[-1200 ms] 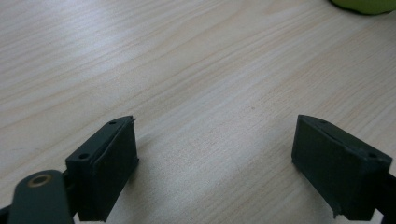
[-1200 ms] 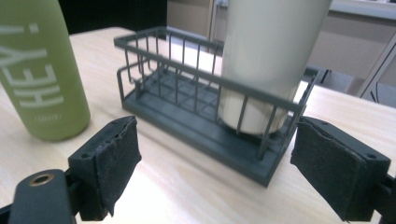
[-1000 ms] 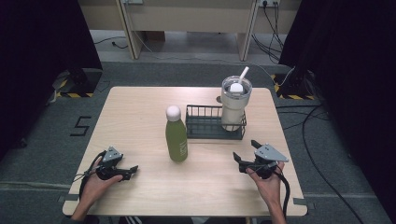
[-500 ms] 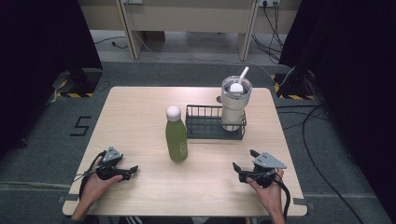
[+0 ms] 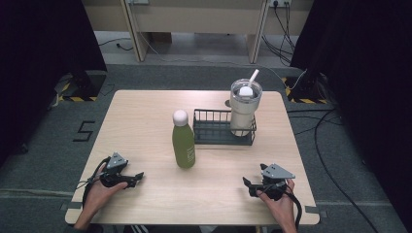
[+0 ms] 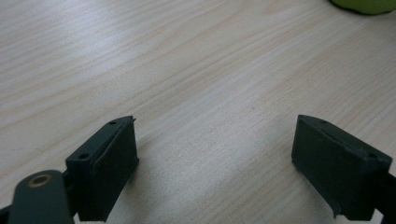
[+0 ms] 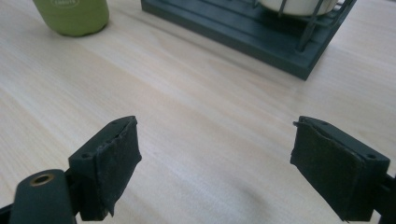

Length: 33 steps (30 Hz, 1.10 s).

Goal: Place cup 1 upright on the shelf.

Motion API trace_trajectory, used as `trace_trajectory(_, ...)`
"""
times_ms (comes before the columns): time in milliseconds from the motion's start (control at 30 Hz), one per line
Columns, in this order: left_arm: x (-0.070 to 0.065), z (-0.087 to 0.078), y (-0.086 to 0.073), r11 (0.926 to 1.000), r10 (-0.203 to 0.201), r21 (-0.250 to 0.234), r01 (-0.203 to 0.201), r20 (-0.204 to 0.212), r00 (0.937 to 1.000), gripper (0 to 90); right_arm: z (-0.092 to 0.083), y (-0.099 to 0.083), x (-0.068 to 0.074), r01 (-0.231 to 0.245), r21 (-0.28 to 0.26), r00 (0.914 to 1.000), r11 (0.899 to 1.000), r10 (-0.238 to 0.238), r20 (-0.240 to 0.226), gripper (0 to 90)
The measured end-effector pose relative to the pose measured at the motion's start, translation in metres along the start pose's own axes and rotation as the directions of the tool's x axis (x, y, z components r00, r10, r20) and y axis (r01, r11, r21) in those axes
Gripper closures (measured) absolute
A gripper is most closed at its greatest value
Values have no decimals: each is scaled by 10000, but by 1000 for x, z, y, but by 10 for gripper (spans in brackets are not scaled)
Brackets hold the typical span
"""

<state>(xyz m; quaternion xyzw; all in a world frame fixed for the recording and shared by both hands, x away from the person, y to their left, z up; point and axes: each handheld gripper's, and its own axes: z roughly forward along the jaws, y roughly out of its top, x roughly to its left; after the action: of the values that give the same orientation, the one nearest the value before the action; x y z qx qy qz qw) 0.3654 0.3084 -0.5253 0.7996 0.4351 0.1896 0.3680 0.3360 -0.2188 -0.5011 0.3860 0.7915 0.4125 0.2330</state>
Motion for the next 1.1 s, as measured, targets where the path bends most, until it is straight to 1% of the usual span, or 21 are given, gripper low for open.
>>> trace_trajectory(200, 0, 0, 0, 10000, 3, -1, -3, 2, 10000, 135, 0, -4, 1, 54, 251, 10000, 9997, -54, 2, 152)
trace_trajectory(267, 0, 0, 0, 10000, 4, -2, -4, 2, 10000, 135, 1, -5, 1, 9, 405, 10000, 9992, -8, -16, 152)
trace_trajectory(367, 0, 0, 0, 10000, 24, -3, -24, -9, 10000, 136, 2, -6, 2, 154, 707, 9998, 9974, -159, 71, 152)
trace_trajectory(633, 0, 0, 0, 10000, 4, -5, -4, -1, 10000, 136, 3, -11, 3, 59, 1300, 10000, 9915, -65, 43, 153)
trace_trajectory(867, 0, 0, 0, 10000, 3, -4, -3, 1, 10000, 135, 5, -15, 4, 73, 1673, 10000, 9859, -75, 5, 153)
trace_trajectory(1033, 0, 0, 0, 10000, 28, -5, -28, -6, 10000, 136, 3, -16, 4, 43, 1702, 10000, 9854, -33, -66, 154)
trace_trajectory(1100, 0, 0, 0, 10000, 28, -8, -28, -9, 10000, 136, 3, -17, 4, -146, 1718, 9998, 9850, 172, -140, 151)
